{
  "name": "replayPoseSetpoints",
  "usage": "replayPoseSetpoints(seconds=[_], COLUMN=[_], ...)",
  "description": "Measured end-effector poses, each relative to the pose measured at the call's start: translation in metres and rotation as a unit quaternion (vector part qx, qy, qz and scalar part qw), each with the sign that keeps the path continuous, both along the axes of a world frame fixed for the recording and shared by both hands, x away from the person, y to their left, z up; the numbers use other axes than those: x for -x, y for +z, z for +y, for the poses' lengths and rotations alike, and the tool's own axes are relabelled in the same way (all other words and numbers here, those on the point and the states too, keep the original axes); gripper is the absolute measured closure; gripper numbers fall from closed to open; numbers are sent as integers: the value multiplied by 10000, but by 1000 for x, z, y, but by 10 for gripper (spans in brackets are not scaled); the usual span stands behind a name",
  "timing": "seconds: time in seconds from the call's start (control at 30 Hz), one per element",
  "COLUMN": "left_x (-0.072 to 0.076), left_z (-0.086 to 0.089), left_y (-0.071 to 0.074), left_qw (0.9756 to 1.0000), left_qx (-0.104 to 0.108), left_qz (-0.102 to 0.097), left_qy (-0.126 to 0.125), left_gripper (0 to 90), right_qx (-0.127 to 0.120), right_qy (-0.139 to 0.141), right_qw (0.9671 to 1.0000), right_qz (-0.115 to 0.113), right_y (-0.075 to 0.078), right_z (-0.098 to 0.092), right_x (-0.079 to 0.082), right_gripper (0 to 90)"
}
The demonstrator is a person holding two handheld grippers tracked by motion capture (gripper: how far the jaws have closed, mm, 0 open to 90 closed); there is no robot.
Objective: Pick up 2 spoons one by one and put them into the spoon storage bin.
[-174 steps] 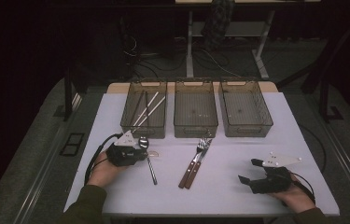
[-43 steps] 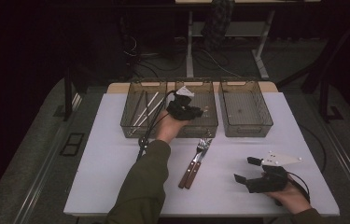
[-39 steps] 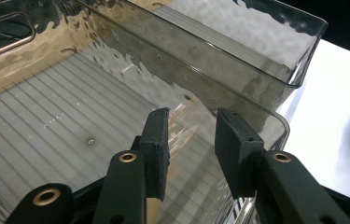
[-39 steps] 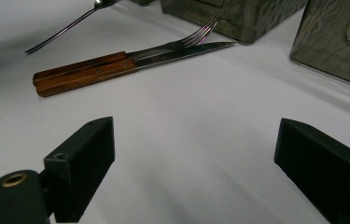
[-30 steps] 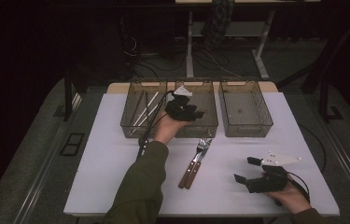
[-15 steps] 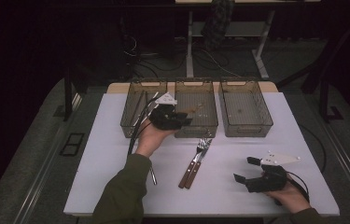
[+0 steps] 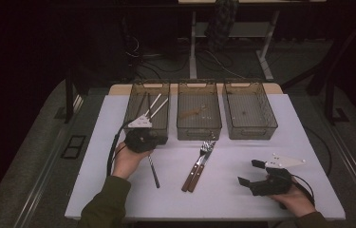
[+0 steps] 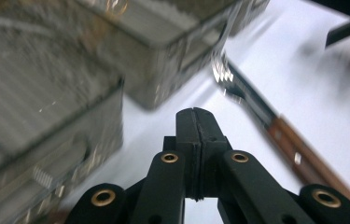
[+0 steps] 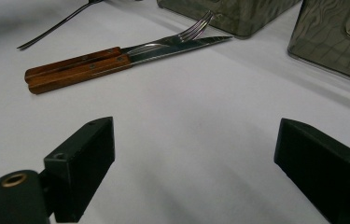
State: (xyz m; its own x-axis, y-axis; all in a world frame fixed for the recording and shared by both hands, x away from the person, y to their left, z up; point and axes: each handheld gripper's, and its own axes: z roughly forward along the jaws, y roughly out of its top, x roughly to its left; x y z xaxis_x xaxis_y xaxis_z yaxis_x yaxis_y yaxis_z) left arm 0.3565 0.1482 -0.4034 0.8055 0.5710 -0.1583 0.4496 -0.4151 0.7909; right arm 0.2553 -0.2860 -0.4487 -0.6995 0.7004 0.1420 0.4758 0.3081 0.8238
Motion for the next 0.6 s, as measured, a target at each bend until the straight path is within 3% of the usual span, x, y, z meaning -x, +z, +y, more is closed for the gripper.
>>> replayPoseSetpoints(seconds=[0.23,0.47,0.6], left_x=[24,45,57], left_z=[18,26,29], left_y=[-11,-21,-27], left_qw=[9994,9982,9974], left_qx=[-331,-509,-497], left_qz=[81,245,394], left_qy=[-5,-217,-328], left_gripper=[891,891,891], right_qx=[-6,-4,6], right_qy=[-15,-10,-16], right_qw=[10000,10000,10000], right_qz=[-9,-23,-25], right_y=[1,1,1], right_z=[0,0,-1], right_x=[1,1,1], right_gripper=[120,120,120])
